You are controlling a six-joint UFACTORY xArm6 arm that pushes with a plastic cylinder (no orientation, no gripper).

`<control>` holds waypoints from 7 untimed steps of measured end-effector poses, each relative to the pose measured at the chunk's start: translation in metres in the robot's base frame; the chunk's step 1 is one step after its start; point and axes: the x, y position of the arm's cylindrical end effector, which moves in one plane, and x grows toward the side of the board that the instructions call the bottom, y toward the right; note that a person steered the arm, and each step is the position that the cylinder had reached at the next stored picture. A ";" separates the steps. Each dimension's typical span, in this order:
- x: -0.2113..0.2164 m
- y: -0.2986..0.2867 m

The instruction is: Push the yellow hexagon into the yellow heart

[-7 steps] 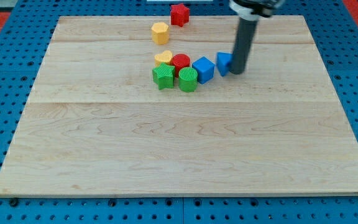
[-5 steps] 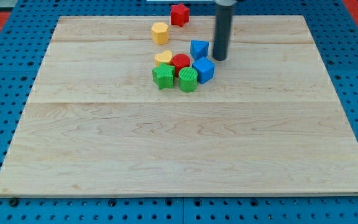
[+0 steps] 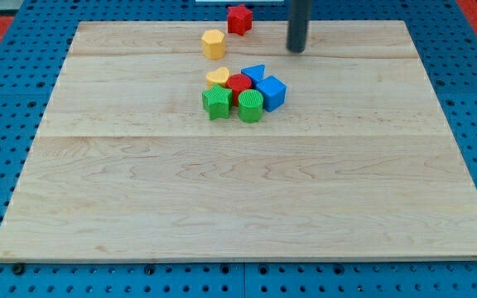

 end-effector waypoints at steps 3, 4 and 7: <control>-0.019 -0.093; 0.019 -0.129; 0.017 -0.224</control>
